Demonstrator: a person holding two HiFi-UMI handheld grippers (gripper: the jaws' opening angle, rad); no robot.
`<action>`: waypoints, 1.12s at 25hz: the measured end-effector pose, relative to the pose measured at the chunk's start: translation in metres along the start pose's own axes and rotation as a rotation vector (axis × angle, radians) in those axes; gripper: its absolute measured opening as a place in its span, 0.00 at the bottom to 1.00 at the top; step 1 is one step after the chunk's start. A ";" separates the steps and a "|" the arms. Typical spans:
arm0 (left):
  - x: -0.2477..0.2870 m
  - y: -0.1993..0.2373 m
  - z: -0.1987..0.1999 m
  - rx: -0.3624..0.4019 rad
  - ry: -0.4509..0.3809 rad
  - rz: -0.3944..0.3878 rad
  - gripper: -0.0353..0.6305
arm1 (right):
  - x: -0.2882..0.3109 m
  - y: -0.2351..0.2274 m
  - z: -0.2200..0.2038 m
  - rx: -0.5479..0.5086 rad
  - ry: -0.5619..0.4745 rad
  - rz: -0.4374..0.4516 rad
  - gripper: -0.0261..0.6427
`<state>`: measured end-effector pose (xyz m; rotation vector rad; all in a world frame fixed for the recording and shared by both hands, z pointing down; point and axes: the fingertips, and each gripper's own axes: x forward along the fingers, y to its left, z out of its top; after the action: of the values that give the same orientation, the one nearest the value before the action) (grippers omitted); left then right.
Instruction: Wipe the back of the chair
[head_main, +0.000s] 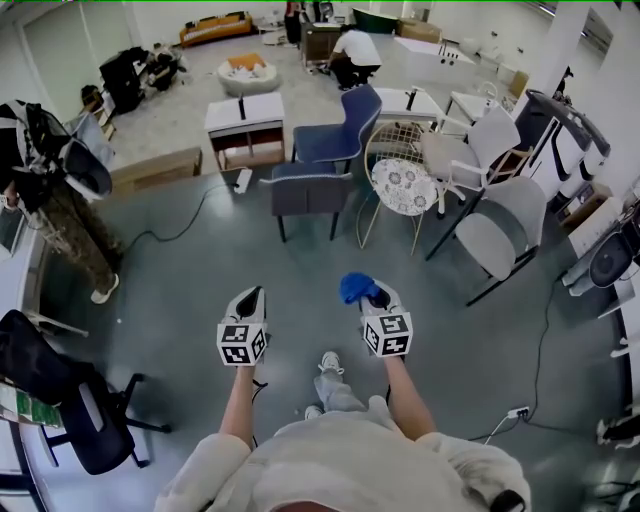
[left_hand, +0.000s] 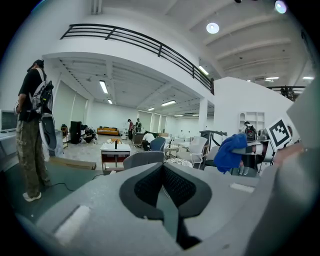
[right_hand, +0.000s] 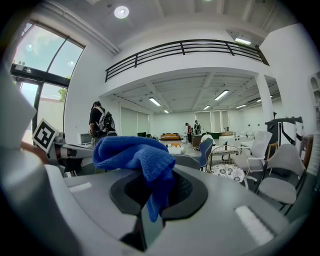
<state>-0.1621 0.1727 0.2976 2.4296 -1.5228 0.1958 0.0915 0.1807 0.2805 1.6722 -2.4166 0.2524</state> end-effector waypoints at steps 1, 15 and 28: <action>0.006 0.002 0.002 0.001 0.001 -0.001 0.05 | 0.007 -0.003 0.001 0.004 -0.001 -0.001 0.11; 0.118 0.058 0.067 0.029 -0.012 0.072 0.05 | 0.152 -0.047 0.054 0.013 -0.021 0.091 0.11; 0.228 0.089 0.111 0.041 -0.035 0.111 0.05 | 0.266 -0.104 0.095 -0.003 -0.054 0.146 0.11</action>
<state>-0.1451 -0.0930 0.2626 2.3935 -1.6864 0.2091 0.0916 -0.1199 0.2594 1.5219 -2.5815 0.2273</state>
